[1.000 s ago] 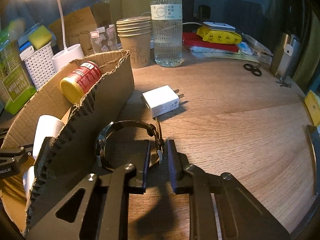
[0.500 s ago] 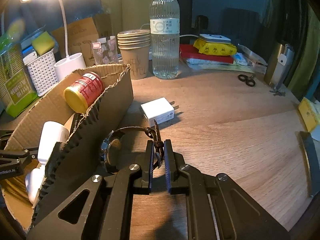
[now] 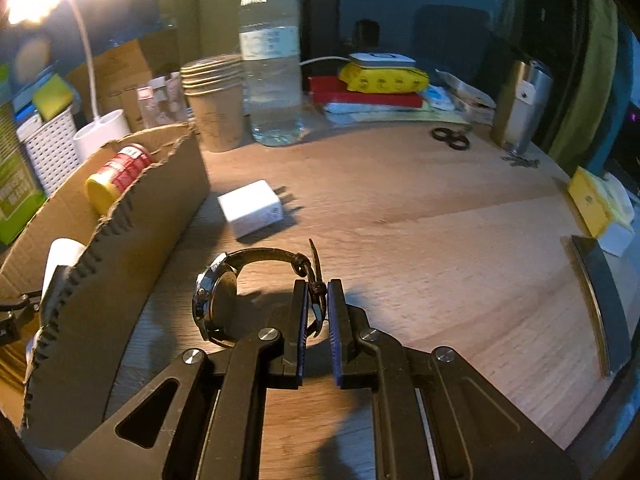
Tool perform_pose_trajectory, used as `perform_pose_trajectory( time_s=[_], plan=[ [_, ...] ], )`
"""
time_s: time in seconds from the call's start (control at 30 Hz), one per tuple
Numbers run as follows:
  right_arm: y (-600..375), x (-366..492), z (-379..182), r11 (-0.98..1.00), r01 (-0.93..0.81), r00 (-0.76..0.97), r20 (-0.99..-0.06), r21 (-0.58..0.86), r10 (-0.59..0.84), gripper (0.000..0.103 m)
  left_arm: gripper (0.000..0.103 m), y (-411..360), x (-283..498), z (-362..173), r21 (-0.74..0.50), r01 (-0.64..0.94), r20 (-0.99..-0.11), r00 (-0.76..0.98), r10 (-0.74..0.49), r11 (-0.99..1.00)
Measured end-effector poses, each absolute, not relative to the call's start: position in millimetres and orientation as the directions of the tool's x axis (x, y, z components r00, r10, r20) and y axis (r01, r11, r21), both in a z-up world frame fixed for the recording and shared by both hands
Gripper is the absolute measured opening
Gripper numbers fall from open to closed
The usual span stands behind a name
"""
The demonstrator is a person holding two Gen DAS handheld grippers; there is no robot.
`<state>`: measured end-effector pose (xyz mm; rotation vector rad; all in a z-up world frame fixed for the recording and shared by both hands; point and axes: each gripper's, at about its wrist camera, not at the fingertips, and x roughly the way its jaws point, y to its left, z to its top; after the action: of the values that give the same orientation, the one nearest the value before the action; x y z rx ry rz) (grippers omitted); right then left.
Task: Organize rigid objects
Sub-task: 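Lift the wristwatch with the right gripper and regrip it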
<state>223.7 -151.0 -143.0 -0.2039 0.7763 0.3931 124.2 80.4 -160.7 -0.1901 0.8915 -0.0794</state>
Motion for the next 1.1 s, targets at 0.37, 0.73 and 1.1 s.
perform_pose_trajectory(
  time_s=[0.37,0.73,1.1],
  plan=[
    [-136.0,206.6,-117.7,0.874,-0.485,0.658,-0.649,0.024,0.382,0.041,0.03,80.3,124.2,-160.7,-0.198,-0.01,-0.765,0.627,-0.148,0.98],
    [-100.6,209.7,-147.9,0.846,-0.533,0.578,-0.732,-0.003,0.361,0.04,0.031,80.2,124.2,-160.7,-0.198,-0.01,-0.765,0.627,-0.148,0.98],
    [-96.1,207.7,-149.2,0.831,-0.557,0.571,-0.733,-0.015,0.37,0.014,0.031,80.3,124.2,-160.7,-0.198,-0.01,-0.765,0.627,-0.148,0.98]
  ],
)
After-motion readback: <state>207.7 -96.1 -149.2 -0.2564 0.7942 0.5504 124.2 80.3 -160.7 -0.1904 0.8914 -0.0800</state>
